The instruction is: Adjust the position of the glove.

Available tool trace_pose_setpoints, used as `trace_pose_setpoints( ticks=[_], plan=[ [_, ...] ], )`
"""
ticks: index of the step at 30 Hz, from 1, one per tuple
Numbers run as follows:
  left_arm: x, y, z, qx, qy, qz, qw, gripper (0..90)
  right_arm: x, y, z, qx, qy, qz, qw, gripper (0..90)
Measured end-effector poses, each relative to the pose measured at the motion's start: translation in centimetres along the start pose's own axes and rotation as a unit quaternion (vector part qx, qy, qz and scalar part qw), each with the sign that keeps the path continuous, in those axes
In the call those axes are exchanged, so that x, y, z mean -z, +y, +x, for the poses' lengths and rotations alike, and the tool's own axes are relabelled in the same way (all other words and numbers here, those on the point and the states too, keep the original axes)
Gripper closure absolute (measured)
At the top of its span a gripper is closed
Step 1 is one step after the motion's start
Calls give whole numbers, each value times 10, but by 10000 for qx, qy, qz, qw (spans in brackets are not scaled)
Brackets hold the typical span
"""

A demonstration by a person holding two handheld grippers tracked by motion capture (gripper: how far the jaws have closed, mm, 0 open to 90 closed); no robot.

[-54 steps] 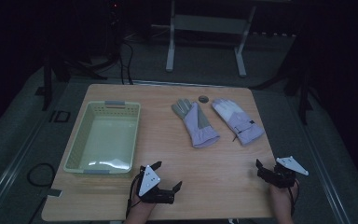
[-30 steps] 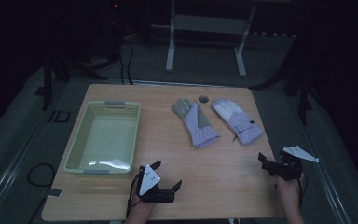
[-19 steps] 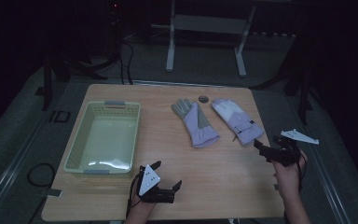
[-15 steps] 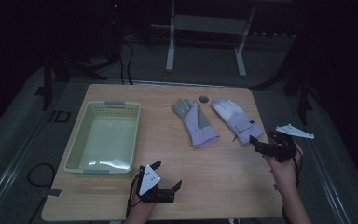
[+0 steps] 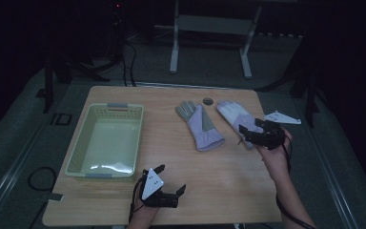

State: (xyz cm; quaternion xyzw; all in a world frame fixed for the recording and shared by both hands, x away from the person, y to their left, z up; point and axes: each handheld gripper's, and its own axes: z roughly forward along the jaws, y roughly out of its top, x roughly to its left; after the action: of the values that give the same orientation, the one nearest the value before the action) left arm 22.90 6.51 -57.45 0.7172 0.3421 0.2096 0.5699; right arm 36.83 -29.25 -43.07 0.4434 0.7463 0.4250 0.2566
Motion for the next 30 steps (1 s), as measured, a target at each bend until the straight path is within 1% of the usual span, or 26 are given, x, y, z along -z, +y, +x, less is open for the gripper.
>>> trace_pose_setpoints(
  ticks=[1,2,4,6,8,10,12,13,15,16,17,18,19,21,22,24,25,26,28,30],
  plan=[
    [0,0,0,0,-4,0,10000,0,-3,3,2,48,-13,20,10000,252],
    [0,0,0,-1,-3,1,10000,0,-6,5,4,84,48,36,9999,252],
    [0,0,0,-6,-5,1,10000,0,-13,10,8,179,92,84,9998,252],
    [0,0,0,-8,-4,-5,10000,0,-20,13,10,180,208,152,9995,253],
    [0,0,0,-8,-5,-5,10000,0,-28,15,12,193,271,253,9991,258],
    [0,0,0,-10,-13,-4,10000,0,-36,17,13,209,288,275,9990,279],
    [0,0,0,-7,-19,-7,10000,0,-45,17,15,225,390,336,9984,282],
    [0,0,0,-5,-20,-8,10000,0,-49,17,16,221,364,363,9984,283],
    [0,0,0,-1,-22,-10,10000,0,-57,17,17,224,482,417,9977,302],
    [0,0,0,1,-31,-3,10000,0,-61,17,18,210,446,433,9978,324],
    [0,0,0,9,-50,7,10000,0,-65,17,19,234,492,460,9975,330],
    [0,0,1,13,-52,0,10000,0,-69,16,20,238,505,496,9972,336],
    [0,0,1,17,-57,-7,10000,0,-74,16,21,233,475,535,9972,363],
    [1,0,1,23,-42,-10,10000,0,-82,15,22,240,508,607,9966,374],
    [1,0,1,23,-42,-10,10000,0,-87,15,23,238,512,655,9962,401],
    [1,0,0,3,-40,-16,10000,0,-95,14,24,252,556,701,9957,409],
    [1,0,0,2,-41,-13,10000,0,-99,13,26,276,534,727,9955,420],
    [1,0,0,8,-45,-11,10000,0,-104,13,27,309,561,776,9949,421],
    [1,0,1,13,-53,-11,10000,0,-113,13,30,424,493,854,9942,440],
    [1,0,1,14,-53,-14,10000,0,-119,14,32,449,508,893,9937,440]
  ],
)
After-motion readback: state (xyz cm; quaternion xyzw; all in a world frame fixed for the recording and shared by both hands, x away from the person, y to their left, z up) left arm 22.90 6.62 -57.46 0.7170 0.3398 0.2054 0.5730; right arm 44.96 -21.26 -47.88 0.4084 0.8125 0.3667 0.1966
